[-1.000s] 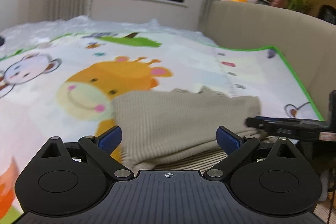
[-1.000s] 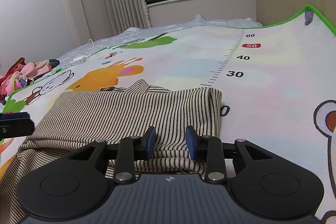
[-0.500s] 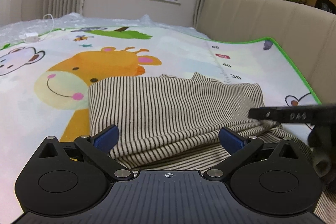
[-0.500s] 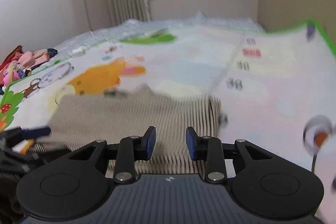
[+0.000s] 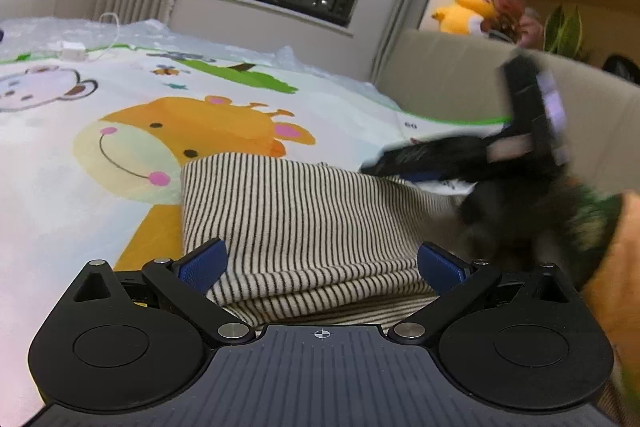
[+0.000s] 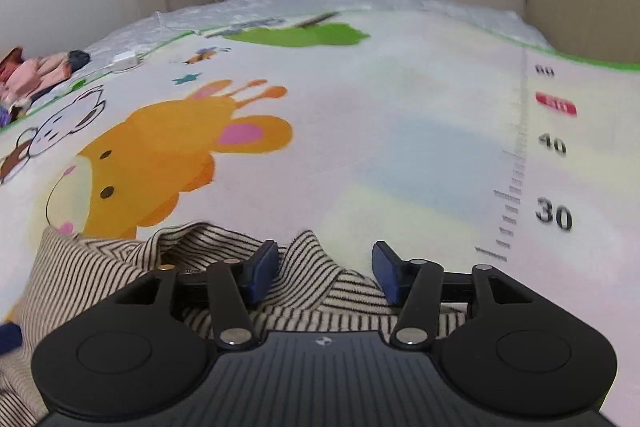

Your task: Fold clothes

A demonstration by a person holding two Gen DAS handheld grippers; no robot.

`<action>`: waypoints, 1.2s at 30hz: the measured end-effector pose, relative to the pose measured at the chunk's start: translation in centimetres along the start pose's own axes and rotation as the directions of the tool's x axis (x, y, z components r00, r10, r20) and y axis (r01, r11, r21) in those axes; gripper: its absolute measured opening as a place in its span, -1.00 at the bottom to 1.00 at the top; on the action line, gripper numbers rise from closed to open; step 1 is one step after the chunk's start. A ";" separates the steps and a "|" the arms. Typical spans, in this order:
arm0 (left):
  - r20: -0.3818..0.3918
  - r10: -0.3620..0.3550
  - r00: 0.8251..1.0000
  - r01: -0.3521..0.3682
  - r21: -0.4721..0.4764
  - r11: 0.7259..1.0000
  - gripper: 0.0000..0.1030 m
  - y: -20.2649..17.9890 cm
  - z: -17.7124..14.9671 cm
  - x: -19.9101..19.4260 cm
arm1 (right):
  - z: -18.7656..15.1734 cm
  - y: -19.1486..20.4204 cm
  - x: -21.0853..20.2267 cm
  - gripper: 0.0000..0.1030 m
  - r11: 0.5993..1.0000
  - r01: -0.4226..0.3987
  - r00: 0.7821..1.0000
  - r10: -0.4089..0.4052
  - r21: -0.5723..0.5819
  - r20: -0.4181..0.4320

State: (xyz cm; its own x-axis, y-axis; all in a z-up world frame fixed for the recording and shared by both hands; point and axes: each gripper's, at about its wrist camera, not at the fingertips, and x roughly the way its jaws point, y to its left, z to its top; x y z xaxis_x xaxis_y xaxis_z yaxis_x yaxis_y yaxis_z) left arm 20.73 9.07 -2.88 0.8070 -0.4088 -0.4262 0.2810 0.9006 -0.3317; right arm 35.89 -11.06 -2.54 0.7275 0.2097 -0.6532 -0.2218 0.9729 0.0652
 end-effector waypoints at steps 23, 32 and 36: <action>0.087 -0.140 0.986 0.153 -0.175 0.973 1.00 0.2 5.6 -6.5 | -13.3 0.5 -17.6 -0.75 0.959 -0.280 0.959 0.277 0.040 0.061; -0.010 -0.077 0.997 0.075 -0.087 0.993 0.01 -0.4 3.9 -5.6 | -12.8 -0.5 -21.8 -0.67 0.961 -0.275 0.955 0.273 0.004 0.121; -0.053 -0.092 0.994 0.090 -0.037 0.995 -0.01 0.7 2.2 -7.6 | -10.5 -1.0 -24.0 -0.48 0.963 -0.268 0.938 0.262 -0.005 0.227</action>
State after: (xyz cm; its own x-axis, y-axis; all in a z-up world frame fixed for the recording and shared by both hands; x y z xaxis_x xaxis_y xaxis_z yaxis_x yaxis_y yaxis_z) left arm 15.97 13.18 1.98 0.7489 -0.4972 -0.4380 0.3329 0.8539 -0.4000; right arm 11.84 -18.11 5.19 0.7715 0.4738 -0.4246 -0.4120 0.8806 0.2339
